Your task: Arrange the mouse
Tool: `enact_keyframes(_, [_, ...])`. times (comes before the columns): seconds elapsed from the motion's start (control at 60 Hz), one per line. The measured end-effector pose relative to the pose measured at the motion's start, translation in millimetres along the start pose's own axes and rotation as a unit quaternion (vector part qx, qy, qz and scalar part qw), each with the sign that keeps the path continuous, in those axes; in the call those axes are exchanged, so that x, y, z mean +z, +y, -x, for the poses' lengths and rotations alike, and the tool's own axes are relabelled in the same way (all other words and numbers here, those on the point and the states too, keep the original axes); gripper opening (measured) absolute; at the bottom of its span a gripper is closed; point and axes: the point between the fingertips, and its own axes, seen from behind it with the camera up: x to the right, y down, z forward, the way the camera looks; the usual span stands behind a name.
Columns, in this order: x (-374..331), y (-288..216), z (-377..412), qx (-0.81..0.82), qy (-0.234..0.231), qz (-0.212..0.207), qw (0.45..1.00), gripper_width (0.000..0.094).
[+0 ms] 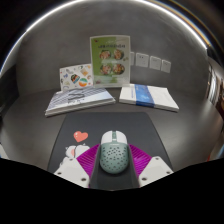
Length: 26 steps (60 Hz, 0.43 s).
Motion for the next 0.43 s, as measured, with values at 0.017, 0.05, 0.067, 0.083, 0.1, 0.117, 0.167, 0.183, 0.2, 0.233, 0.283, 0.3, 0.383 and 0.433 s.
enact_keyframes(0.017, [1,-2,0,0.003,0.000,-0.004,1.000,0.0509])
enact_keyframes(0.05, [1,-1,0,0.015,0.003,0.000,1.000,0.0538])
enact_keyframes(0.067, [1,-1,0,0.025,0.004,0.002,1.000,0.0550])
enact_keyframes(0.083, [3,-2,-1,0.036,0.006,0.001,0.999,0.0564])
enact_keyframes(0.1, [2,-3,-1,0.044,0.006,-0.001,0.999,0.0589])
enact_keyframes(0.117, [1,-3,-1,0.049,0.004,0.000,0.999,0.0657])
enact_keyframes(0.167, [-3,-3,2,0.050,0.005,0.003,0.999,0.0788])
enact_keyframes(0.183, [-6,-2,2,0.047,0.008,0.004,0.999,0.0821])
enact_keyframes(0.2, [-8,-1,2,0.044,0.013,0.005,0.999,0.0865])
enact_keyframes(0.233, [-14,0,2,0.035,0.020,0.002,0.999,0.0900])
enact_keyframes(0.283, [-26,4,7,0.021,0.025,0.002,0.999,0.0839])
enact_keyframes(0.3, [-31,6,9,0.018,0.025,0.002,1.000,0.0840])
enact_keyframes(0.383, [-60,15,22,0.013,0.019,-0.015,1.000,0.0842])
enact_keyframes(0.433, [-82,23,34,0.003,0.006,-0.025,1.000,0.0842])
